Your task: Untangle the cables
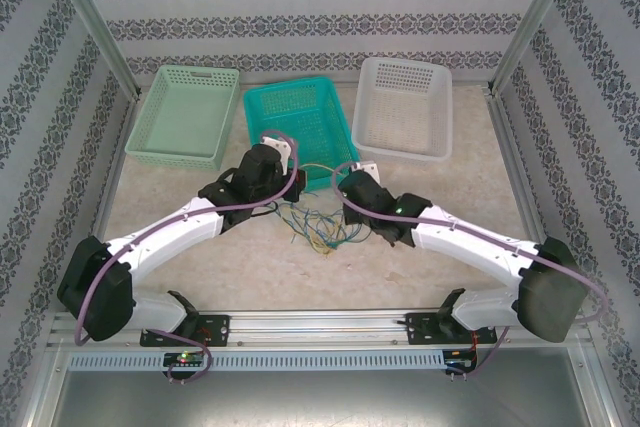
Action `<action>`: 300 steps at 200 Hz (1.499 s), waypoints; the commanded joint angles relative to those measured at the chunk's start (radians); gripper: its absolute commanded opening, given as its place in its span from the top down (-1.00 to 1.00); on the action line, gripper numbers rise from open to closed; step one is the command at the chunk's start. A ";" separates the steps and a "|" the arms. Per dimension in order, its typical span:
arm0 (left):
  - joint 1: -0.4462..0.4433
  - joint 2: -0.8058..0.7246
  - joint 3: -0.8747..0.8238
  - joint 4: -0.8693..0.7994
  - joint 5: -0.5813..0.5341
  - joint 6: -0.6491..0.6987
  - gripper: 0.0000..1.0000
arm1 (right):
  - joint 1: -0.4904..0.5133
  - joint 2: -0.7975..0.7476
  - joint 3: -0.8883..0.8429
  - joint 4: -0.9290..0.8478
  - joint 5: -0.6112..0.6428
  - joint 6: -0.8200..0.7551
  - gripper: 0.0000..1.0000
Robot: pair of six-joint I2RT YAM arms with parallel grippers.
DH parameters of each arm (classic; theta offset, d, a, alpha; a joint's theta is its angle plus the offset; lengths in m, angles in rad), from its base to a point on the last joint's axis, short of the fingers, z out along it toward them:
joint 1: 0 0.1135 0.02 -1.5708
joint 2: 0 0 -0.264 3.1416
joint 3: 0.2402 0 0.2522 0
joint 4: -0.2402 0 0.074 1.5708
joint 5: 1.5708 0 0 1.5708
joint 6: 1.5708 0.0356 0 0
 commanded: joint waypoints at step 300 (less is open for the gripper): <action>0.055 0.011 -0.073 -0.003 0.033 -0.048 1.00 | 0.080 -0.144 -0.074 -0.004 0.096 0.060 -0.50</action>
